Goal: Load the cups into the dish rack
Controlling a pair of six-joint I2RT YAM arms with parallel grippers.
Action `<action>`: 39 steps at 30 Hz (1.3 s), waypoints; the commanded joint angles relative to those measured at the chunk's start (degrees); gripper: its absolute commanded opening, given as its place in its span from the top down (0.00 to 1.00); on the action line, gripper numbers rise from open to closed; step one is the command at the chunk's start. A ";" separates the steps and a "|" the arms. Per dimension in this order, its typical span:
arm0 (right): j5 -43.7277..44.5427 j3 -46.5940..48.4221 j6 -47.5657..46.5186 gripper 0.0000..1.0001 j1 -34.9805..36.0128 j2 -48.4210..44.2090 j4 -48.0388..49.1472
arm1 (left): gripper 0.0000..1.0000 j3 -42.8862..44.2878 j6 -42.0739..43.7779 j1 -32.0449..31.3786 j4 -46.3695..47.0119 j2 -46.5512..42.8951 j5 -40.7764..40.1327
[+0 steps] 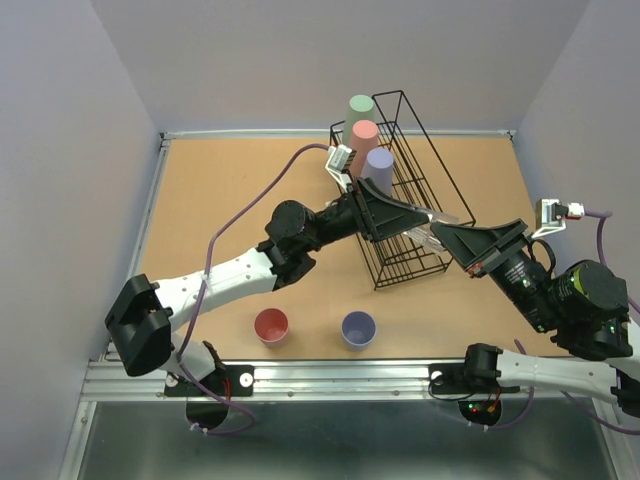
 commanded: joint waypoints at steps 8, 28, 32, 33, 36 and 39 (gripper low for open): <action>0.37 -1.51 -0.98 0.61 0.13 -1.21 0.19 | 1.00 5.48 8.60 0.04 -12.14 -6.13 -0.43; 6.78 14.04 13.50 0.42 0.22 6.68 -39.34 | 1.00 27.38 45.27 8.04 -66.75 1.50 -9.91; 8.19 19.84 18.87 0.41 0.22 14.42 -51.47 | 1.00 28.79 49.40 8.04 -69.14 4.59 -14.48; 8.45 20.81 19.75 0.40 0.22 16.52 -54.54 | 1.00 28.79 50.45 8.04 -69.57 5.81 -15.19; 8.36 20.73 22.48 0.40 0.21 17.60 -56.76 | 1.00 28.71 51.61 7.86 -69.49 8.62 -16.69; 8.45 18.80 23.88 0.39 0.22 15.76 -55.80 | 1.00 28.88 52.57 7.42 -68.88 10.48 -18.44</action>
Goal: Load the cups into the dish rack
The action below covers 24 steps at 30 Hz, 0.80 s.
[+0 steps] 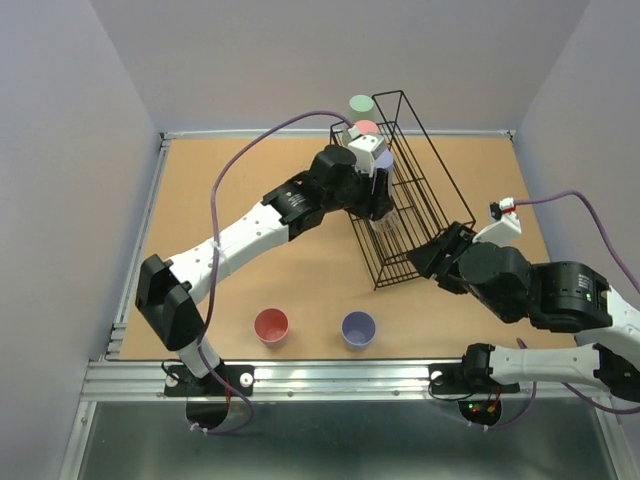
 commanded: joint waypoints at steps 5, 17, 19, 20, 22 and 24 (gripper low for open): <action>3.25 -0.40 6.26 0.39 0.17 -4.49 -5.44 | 1.00 3.82 6.40 -1.39 1.79 3.61 -6.27; 3.87 -0.93 7.66 0.39 0.17 -3.44 -6.67 | 1.00 12.16 8.25 -2.35 -0.14 7.92 -5.65; 4.04 -1.54 8.01 0.40 0.17 -4.05 -6.50 | 1.00 12.70 8.95 -2.44 -0.66 8.62 -6.18; 4.31 -2.07 8.19 0.40 0.17 -4.23 -6.32 | 1.00 12.87 9.65 -2.44 -1.54 9.06 -6.88; 4.39 -2.33 8.28 0.40 0.17 -4.67 -5.97 | 1.00 13.49 10.36 -2.44 -2.86 10.72 -7.23; 4.48 -2.33 8.19 0.40 0.17 -4.76 -5.97 | 1.00 13.40 10.97 -2.53 -3.91 11.44 -7.24</action>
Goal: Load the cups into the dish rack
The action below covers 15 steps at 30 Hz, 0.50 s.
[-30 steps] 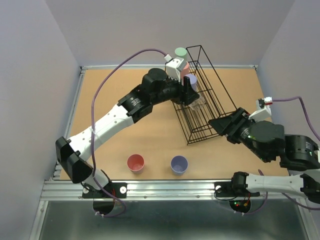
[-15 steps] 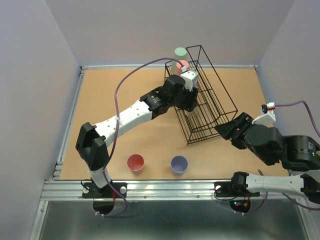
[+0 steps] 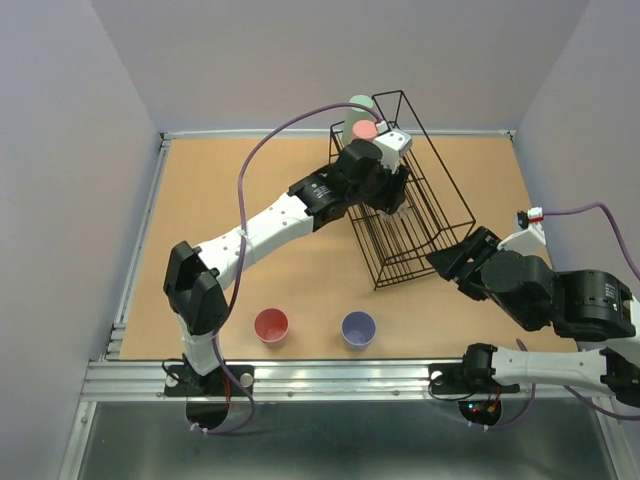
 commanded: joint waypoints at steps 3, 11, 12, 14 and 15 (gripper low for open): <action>3.04 -0.96 1.35 0.40 0.17 -0.74 -0.02 | 1.00 1.09 2.76 -0.37 -0.57 0.95 -1.07; 2.43 -1.22 1.35 0.40 0.17 -1.00 -0.03 | 1.00 -1.29 3.72 -1.42 1.01 1.91 -5.29; 2.34 -1.22 1.35 0.40 0.08 -1.00 -0.03 | 1.00 -1.46 3.73 -1.60 1.18 2.09 -6.16; 2.16 -1.31 1.26 0.40 0.08 -0.91 -0.11 | 1.00 -1.29 3.81 -1.86 1.28 2.79 -7.39; 2.08 -1.40 1.35 0.40 0.17 -1.00 -0.20 | 1.00 -1.37 3.81 -1.95 1.36 2.97 -7.75</action>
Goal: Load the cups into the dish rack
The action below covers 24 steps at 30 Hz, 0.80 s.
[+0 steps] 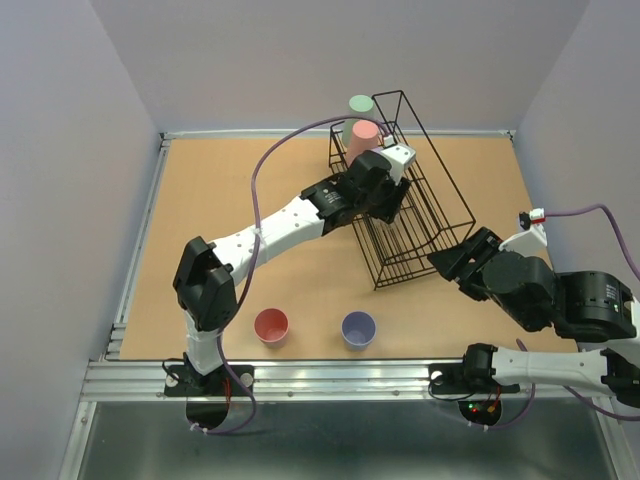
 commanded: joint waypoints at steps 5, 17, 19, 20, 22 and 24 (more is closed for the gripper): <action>1.29 -0.83 0.89 0.40 0.17 -0.43 -0.49 | 1.00 0.11 1.41 -0.99 2.78 1.40 -5.97; 1.11 -1.09 0.89 0.40 0.17 -0.61 -0.75 | 1.00 1.69 3.43 -0.99 2.08 4.04 -12.56; 1.11 -1.27 1.07 0.40 0.17 -0.70 -0.75 | 1.00 1.96 3.43 -0.99 2.08 4.39 -13.26; 1.20 -1.44 1.07 0.40 0.17 -0.78 -0.75 | 1.00 2.05 3.52 -0.99 2.08 4.57 -13.53; 1.11 -1.62 1.24 0.40 0.17 -0.87 -0.75 | 1.00 2.66 3.69 -0.99 2.08 4.92 -13.97; 1.20 -1.88 1.33 0.40 0.17 -1.05 -0.75 | 1.00 3.54 3.70 -0.99 2.08 5.62 -14.76</action>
